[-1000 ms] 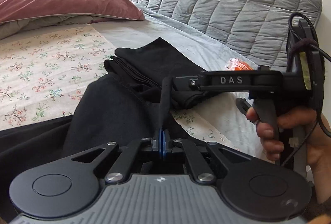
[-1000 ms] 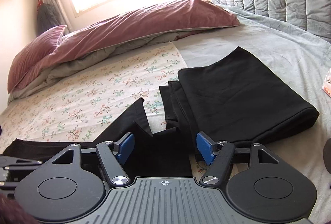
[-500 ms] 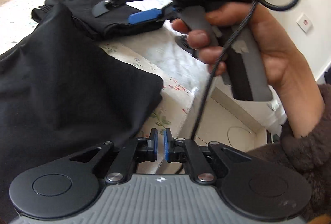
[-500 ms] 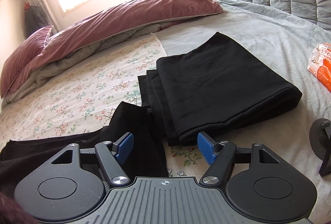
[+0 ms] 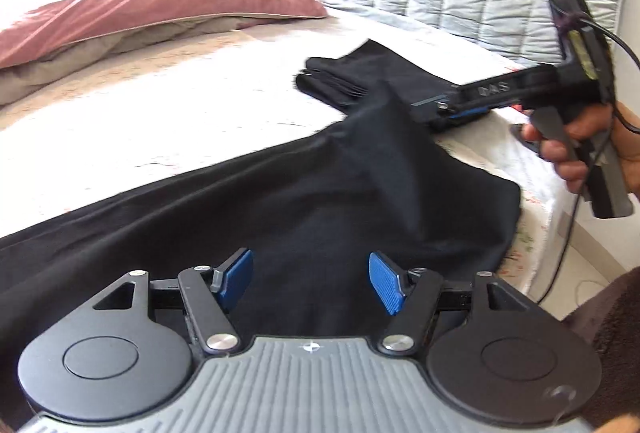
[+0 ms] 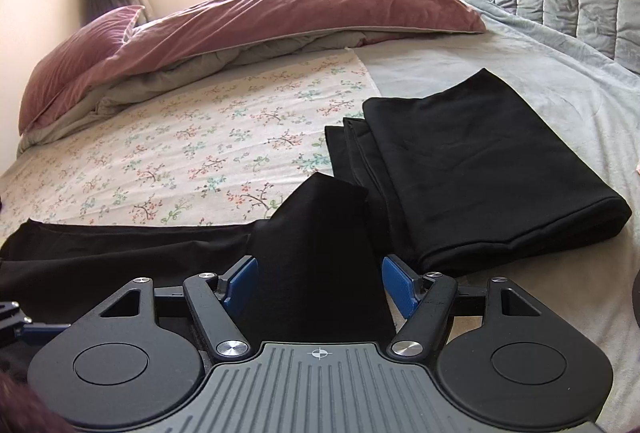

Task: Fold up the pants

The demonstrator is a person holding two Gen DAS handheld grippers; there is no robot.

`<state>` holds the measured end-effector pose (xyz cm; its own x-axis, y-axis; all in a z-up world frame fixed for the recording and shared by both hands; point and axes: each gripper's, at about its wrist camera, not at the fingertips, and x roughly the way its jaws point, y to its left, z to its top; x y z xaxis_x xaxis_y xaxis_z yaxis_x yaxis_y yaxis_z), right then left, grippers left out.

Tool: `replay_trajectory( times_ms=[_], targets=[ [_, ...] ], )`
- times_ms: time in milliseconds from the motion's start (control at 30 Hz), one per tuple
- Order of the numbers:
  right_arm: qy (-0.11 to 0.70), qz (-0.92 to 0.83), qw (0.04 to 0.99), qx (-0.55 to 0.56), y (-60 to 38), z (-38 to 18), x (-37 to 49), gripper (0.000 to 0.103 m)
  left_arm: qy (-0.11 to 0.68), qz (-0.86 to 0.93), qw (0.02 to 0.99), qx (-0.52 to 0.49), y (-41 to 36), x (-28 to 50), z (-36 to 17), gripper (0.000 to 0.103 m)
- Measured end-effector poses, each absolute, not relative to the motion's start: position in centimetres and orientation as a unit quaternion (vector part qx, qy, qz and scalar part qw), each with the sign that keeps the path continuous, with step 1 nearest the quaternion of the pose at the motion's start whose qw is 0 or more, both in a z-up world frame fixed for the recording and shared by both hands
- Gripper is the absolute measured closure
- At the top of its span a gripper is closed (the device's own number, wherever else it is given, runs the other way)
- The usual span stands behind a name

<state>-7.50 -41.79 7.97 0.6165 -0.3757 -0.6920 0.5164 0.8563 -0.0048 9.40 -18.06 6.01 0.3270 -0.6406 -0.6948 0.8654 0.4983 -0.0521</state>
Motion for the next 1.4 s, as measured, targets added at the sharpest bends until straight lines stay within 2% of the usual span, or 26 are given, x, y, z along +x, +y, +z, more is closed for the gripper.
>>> replay_trajectory(
  times_ms=[233, 500, 633, 700, 767, 833, 1033, 1133, 1400],
  targets=[
    [0.369, -0.235, 0.896, 0.078, -39.5, 7.6, -5.1, 0.03, 0.316, -0.336, 0.864, 0.2, -10.5, 17.3, 7.1, 0.024],
    [0.378, -0.255, 0.886, 0.081, -39.5, 6.4, -3.2, 0.03, 0.34, -0.202, 0.9, 0.182, -2.9, 28.3, 6.7, 0.026],
    [0.389, -0.271, 0.877, 0.078, -39.8, 5.6, -2.5, 0.029, 0.37, -0.21, 0.888, 0.177, -2.0, 31.2, 5.1, 0.038],
    [0.392, -0.278, 0.874, 0.072, -39.8, 5.3, -2.2, 0.029, 0.378, -0.214, 0.883, 0.177, -1.7, 32.0, 4.2, 0.051],
    [0.395, -0.284, 0.871, 0.068, -39.9, 5.0, -2.0, 0.029, 0.383, -0.224, 0.882, 0.158, -1.0, 32.2, 3.6, 0.076],
    [0.4, -0.288, 0.868, 0.065, -40.1, 4.7, -2.0, 0.029, 0.381, -0.219, 0.889, 0.13, -0.4, 32.5, 3.9, 0.086],
    [0.44, -0.314, 0.839, 0.064, -42.0, 3.0, -2.7, 0.03, 0.374, -0.18, 0.908, 0.063, 1.2, 34.5, 4.0, 0.089],
    [0.461, -0.322, 0.823, 0.075, -43.2, 1.7, -3.3, 0.025, 0.372, -0.155, 0.912, 0.079, 0.6, 35.1, 2.9, 0.091],
    [0.465, -0.339, 0.812, 0.094, -43.8, 2.4, -5.4, 0.027, 0.349, -0.125, 0.925, 0.082, 0.6, 35.1, 2.8, 0.09]
  ],
)
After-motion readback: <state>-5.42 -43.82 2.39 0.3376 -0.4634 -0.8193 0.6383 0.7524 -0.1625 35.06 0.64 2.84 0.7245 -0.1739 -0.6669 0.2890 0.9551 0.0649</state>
